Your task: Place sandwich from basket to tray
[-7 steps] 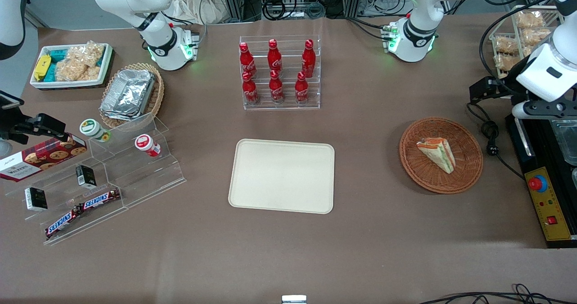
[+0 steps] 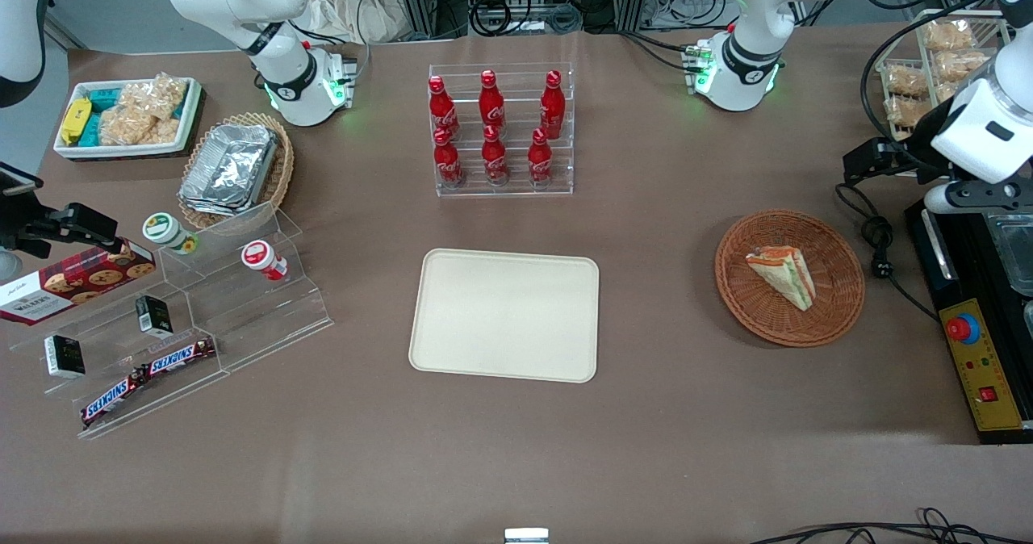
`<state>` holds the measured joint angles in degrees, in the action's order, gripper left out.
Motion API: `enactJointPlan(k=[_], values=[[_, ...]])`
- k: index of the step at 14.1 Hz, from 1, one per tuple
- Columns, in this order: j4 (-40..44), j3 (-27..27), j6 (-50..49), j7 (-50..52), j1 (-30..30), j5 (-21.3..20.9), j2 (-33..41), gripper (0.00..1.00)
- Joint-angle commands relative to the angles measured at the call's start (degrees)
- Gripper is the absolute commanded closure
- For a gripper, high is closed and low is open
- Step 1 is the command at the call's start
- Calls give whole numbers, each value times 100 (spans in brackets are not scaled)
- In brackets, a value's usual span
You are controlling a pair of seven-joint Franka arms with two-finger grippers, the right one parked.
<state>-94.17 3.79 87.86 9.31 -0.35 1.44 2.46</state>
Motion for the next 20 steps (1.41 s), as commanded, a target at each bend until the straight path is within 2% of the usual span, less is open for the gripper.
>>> enactJointPlan(k=[1, 5, 12, 20], values=[[-310, -27, -24, 588, -26, 14, 0, 1], [-1232, -36, 739, 1036, 158, -30, 78, 1], [-3298, -36, 3435, 2039, 255, -83, -43, 1], [-3397, -36, 4748, 3007, 255, -109, -1370, 1]])
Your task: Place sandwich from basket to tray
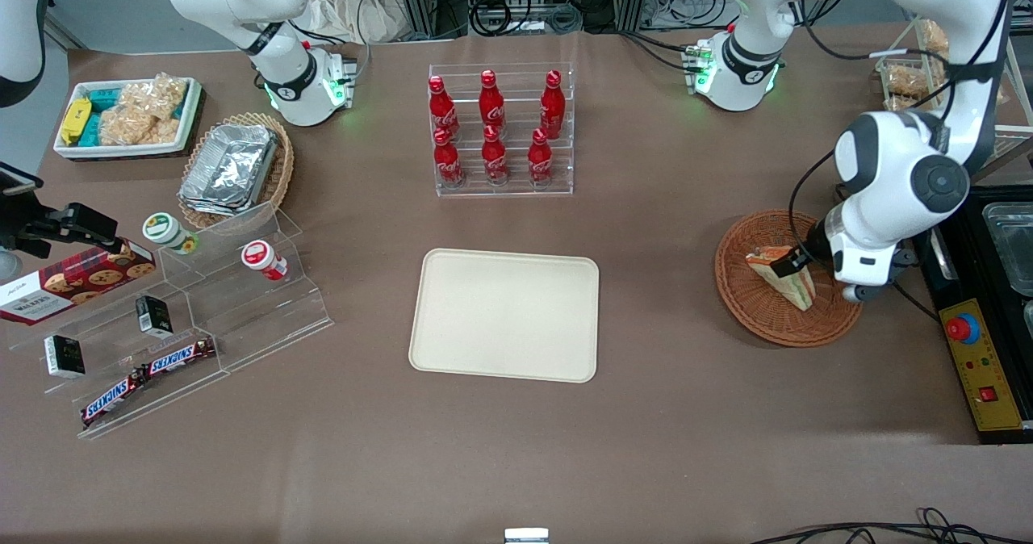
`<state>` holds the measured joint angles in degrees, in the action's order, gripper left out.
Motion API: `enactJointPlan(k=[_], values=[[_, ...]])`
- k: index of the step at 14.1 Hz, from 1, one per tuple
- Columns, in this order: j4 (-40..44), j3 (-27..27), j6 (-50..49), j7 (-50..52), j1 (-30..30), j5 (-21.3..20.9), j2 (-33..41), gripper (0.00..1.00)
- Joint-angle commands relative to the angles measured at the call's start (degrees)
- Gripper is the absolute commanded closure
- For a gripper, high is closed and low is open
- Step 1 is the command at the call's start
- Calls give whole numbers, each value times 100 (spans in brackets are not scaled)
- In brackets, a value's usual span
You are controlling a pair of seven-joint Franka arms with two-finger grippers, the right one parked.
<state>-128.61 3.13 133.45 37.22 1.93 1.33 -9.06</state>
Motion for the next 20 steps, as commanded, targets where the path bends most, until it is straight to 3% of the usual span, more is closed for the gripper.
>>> enactJointPlan(k=[1, 7, 8, 9, 11, 13, 16, 20], values=[[47, 22, 294, 242, 27, -98, -297, 1], [38, -14, 612, 312, 27, -98, -649, 2], [38, -14, 612, 312, 35, -98, -676, 15], [38, -40, 612, 312, 36, -98, -702, 34], [47, -154, 612, 303, 27, -98, -772, 62], [91, -172, 594, 277, 35, -98, -738, 97], [152, -172, 411, 286, 36, -90, -432, 100], [897, -32, -1256, 84, -96, -72, 237, 100]])
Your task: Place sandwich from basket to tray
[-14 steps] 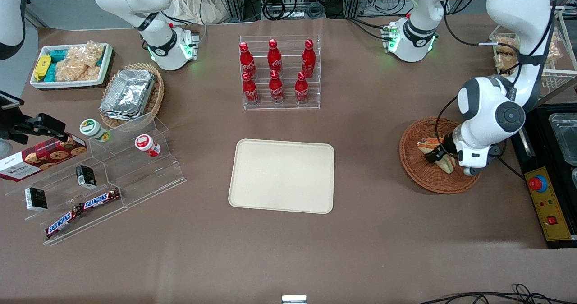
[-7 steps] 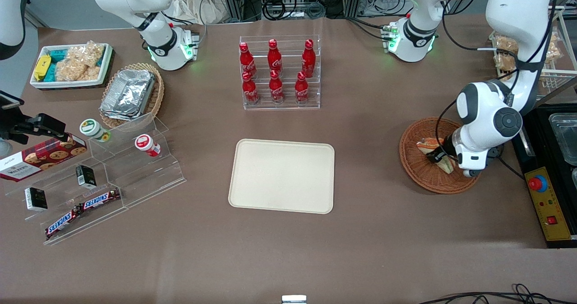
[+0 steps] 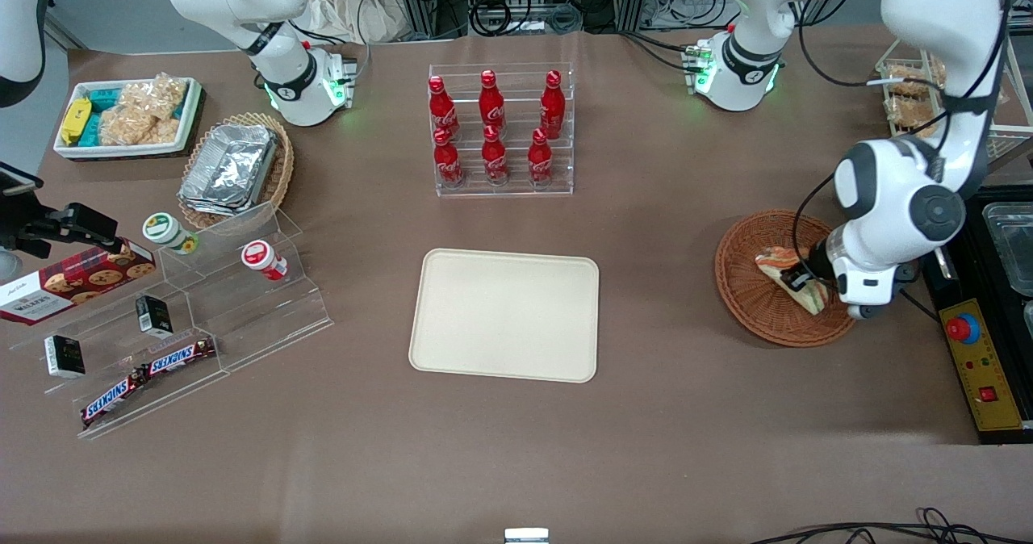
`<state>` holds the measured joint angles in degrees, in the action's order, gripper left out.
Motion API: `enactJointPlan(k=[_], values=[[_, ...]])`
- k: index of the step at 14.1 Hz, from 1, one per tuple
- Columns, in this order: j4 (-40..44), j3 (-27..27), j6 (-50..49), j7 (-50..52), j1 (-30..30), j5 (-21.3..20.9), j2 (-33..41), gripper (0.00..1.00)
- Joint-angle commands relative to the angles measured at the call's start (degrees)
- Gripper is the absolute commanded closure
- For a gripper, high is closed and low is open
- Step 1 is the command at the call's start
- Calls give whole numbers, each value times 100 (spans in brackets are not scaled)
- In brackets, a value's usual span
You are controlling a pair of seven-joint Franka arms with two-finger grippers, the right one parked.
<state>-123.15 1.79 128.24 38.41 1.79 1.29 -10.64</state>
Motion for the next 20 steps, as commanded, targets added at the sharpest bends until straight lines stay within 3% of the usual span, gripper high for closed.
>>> enactJointPlan(k=[1, 4, 9, 12, 14, 17, 20], values=[[622, 276, -1079, -52, -160, -68, 422, 100], [1292, 1075, -1671, -210, -196, -7, 283, 100], [1934, 2499, -1252, -316, -327, -199, -525, 100], [1926, 2546, -109, -237, -968, -542, -1122, 100], [1943, 2554, 340, -229, -1049, -927, -1544, 100], [2119, 2545, 614, -246, -1276, -1043, -2010, 100], [2347, 2545, 816, -80, -1295, -1561, -2468, 100]])
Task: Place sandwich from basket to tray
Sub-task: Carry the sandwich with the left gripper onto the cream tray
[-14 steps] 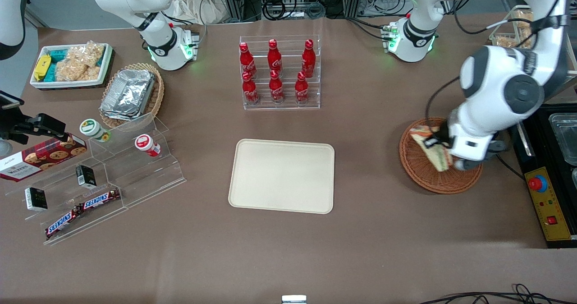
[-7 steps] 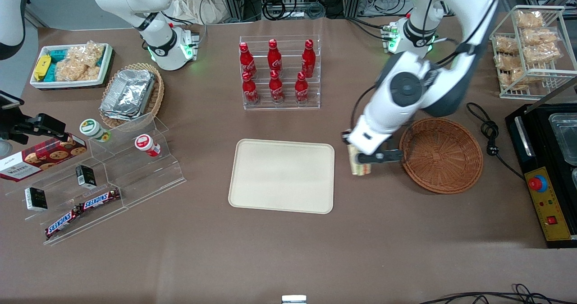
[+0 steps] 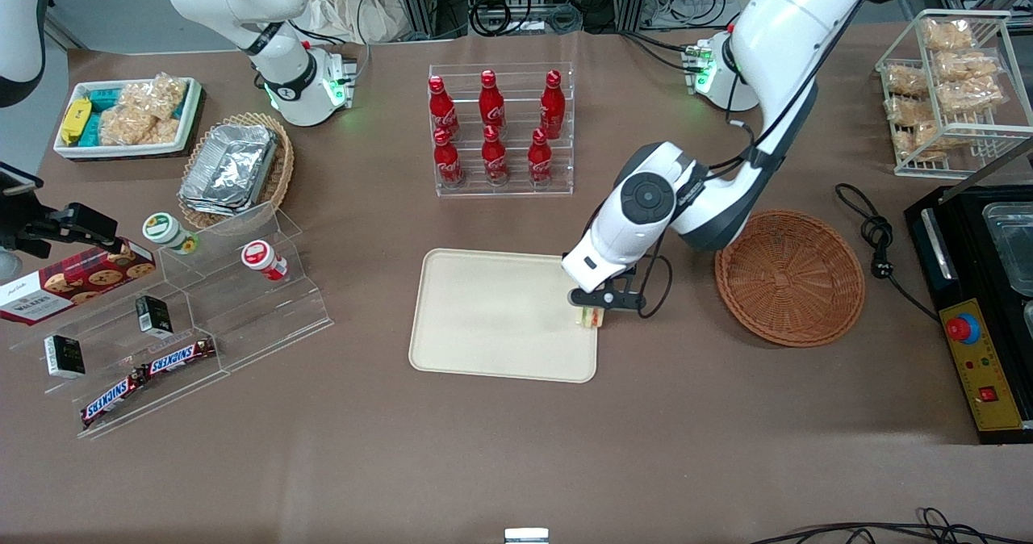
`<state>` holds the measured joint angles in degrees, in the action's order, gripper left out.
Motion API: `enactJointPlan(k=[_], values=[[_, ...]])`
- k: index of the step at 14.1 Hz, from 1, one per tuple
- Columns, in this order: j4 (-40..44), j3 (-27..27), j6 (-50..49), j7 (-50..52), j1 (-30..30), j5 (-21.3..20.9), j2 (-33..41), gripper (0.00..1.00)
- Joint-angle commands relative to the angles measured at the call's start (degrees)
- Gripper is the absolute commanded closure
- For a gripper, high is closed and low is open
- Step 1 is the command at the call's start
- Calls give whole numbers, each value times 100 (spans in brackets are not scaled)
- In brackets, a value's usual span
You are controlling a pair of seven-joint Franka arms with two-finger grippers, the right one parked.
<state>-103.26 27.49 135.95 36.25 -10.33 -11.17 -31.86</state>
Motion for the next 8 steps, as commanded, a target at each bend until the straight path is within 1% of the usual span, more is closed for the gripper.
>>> enactJointPlan(k=[1, 6, 7, 8], values=[[368, -33, 176, 189, -144, -446, -460, 100], [368, -33, 564, 190, -153, -833, -804, 99], [368, -42, 608, 190, -144, -921, -865, 79], [377, -42, 617, 198, -136, -939, -883, 50]])
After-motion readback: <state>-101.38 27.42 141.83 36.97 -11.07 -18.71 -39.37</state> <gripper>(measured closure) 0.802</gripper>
